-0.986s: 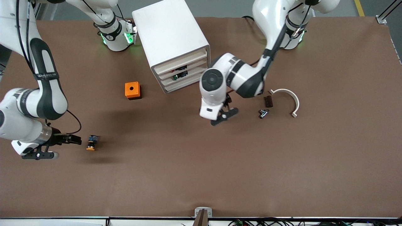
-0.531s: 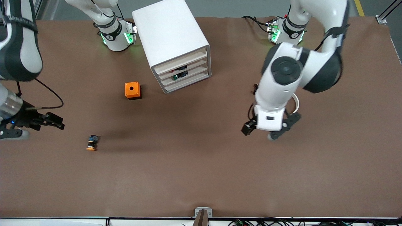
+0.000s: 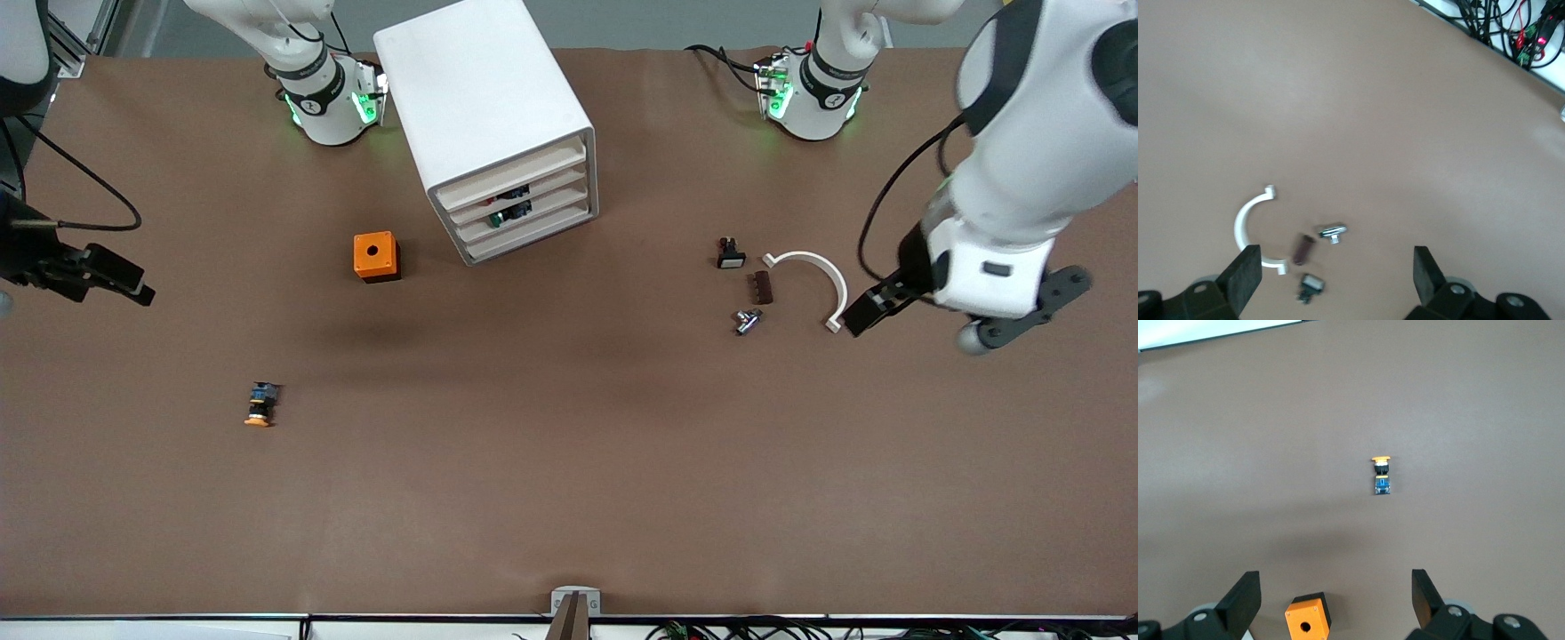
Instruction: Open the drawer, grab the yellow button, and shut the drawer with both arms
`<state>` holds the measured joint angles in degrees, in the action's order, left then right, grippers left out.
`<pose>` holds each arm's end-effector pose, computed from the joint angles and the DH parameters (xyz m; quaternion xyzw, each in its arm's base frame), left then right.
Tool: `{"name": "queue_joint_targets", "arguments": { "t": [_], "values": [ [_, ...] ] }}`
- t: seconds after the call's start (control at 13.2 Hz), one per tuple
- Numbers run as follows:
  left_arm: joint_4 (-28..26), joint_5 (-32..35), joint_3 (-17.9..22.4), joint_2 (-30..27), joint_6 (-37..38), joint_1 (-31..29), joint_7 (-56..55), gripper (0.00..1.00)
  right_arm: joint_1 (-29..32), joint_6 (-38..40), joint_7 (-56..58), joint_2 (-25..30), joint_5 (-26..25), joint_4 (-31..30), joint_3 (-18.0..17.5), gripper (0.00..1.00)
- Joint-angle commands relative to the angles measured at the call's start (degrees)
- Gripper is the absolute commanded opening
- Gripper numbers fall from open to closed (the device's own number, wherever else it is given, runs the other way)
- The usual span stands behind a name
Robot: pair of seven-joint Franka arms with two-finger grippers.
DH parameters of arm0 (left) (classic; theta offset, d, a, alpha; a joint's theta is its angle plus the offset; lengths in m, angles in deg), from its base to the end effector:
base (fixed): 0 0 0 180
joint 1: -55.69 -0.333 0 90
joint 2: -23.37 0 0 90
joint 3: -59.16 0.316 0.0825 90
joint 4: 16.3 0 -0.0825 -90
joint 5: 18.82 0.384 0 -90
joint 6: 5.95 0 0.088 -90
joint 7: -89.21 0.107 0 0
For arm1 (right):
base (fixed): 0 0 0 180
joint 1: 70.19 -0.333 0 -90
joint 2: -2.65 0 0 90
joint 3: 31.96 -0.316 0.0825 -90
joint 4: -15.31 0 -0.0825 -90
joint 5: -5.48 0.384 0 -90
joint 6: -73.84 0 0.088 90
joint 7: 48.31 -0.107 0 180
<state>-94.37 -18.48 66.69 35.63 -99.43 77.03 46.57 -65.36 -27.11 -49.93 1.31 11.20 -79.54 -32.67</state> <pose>0.6053 -0.1578 0.6036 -0.9685 -0.2469 -0.0330 0.0014 0.5763 -0.0328 0.5887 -0.9963 0.0574 -0.0425 0.0486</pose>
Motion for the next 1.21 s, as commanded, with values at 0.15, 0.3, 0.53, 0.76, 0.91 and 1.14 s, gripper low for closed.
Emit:
{"name": "queue_joint_targets", "arguments": {
  "t": [0.15,0.3,0.53,0.76,0.91,1.14],
  "values": [
    [-3.3,1.0,-5.9,-8.2,5.4,-10.7,12.0,1.00,-0.4,3.0,-0.7,3.8,-0.5,-2.5,0.1,1.00],
    [-7.7,0.9,-7.5,-12.9,5.8,-15.4,19.8,1.00,-0.4,4.4,-2.6,4.2,-1.4,-2.4,-0.2,1.00],
    [-15.1,0.9,-11.6,-19.2,5.9,-21.3,26.9,1.00,-2.1,6.9,-3.9,5.2,-4.3,-2.3,-0.3,1.00],
    [-20.1,0.8,-16.0,-23.5,5.9,-25.1,31.1,1.00,-2.3,8.0,-5.8,6.0,-4.4,-2.6,-0.3,1.00],
    [-21.8,0.8,-17.3,-24.6,5.8,-25.9,31.7,1.00,-2.7,8.0,-5.8,6.0,-4.4,-2.6,-0.3,1.00],
    [-21.3,0.1,-17.4,-24.3,5.8,-24.9,31.8,1.00,-2.6,7.6,-5.8,5.6,-4.4,-2.2,-0.3,1.00]
  ]
}}
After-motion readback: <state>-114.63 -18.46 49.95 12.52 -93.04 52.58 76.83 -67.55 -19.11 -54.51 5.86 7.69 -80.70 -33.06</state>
